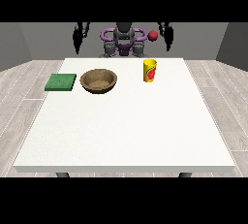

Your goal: Pick the cup and pour the ball into the bowl, then pick the bowl and place it on the pad

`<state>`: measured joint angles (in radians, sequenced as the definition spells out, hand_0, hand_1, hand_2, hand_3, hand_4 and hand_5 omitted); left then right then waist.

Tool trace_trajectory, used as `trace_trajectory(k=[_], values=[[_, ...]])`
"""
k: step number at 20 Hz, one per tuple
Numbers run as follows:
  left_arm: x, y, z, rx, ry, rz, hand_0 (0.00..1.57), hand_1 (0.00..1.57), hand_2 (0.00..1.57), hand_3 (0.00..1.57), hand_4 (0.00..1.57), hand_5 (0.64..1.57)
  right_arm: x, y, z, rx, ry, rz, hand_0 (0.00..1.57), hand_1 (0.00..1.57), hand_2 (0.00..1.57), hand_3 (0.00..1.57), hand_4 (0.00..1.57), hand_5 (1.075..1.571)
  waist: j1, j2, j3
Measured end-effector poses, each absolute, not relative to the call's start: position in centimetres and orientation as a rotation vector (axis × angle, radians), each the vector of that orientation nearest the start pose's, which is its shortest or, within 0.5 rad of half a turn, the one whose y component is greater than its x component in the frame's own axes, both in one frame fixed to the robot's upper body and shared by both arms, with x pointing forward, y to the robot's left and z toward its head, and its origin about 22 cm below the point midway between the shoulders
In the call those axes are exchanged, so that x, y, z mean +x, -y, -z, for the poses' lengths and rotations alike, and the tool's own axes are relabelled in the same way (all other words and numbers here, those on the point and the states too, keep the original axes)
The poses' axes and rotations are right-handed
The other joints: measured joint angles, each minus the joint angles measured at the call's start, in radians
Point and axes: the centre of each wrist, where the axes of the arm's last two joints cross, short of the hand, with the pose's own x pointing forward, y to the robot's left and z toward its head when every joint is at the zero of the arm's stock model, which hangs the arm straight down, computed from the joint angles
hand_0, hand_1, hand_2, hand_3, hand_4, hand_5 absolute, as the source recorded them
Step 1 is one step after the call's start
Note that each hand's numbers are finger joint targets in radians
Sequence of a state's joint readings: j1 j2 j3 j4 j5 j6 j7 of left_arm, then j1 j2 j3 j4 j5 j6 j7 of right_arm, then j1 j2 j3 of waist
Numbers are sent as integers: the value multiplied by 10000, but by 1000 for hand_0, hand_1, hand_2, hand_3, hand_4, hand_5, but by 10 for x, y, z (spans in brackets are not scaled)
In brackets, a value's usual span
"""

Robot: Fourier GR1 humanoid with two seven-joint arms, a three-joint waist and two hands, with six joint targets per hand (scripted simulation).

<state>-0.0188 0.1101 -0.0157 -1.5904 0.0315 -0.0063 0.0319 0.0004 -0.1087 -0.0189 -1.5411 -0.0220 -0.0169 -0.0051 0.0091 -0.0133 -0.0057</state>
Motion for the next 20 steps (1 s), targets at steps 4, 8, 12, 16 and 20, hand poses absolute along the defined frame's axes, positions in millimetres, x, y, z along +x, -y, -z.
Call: trace_trajectory(k=[4, 8, 12, 16, 20], values=[[248, -251, -28, 481, 15878, 1000, 0, 0, 0, 0, 0, 1557, 243, 265, -13, -1163, 15592, -546, 0, 0, 0, 0, 0, 1569, -45, -1250, 7], [253, -260, -48, 231, 15983, 374, 0, 0, 0, 0, 0, 1557, 241, 284, -27, -767, 15590, -542, 0, 0, 0, 0, 0, 1570, -228, -1984, 28], [253, -277, -66, -99, 16289, -175, 0, 0, 0, 0, 0, 1548, 237, 323, -43, -405, 15864, -299, 0, 0, 0, 0, 0, 1571, -213, -1747, 48], [251, -295, -66, -13, 16995, -497, 0, 0, 0, 0, 0, 1544, 234, 334, -47, -211, 16478, -213, 0, 0, 0, 0, 0, 1570, -272, -1066, 53], [260, -305, -66, 22, 17624, -507, 0, 0, 0, 0, 0, 1536, 239, 329, -49, -65, 16964, -246, 0, 0, 0, 0, 0, 1570, -333, -418, 54]])
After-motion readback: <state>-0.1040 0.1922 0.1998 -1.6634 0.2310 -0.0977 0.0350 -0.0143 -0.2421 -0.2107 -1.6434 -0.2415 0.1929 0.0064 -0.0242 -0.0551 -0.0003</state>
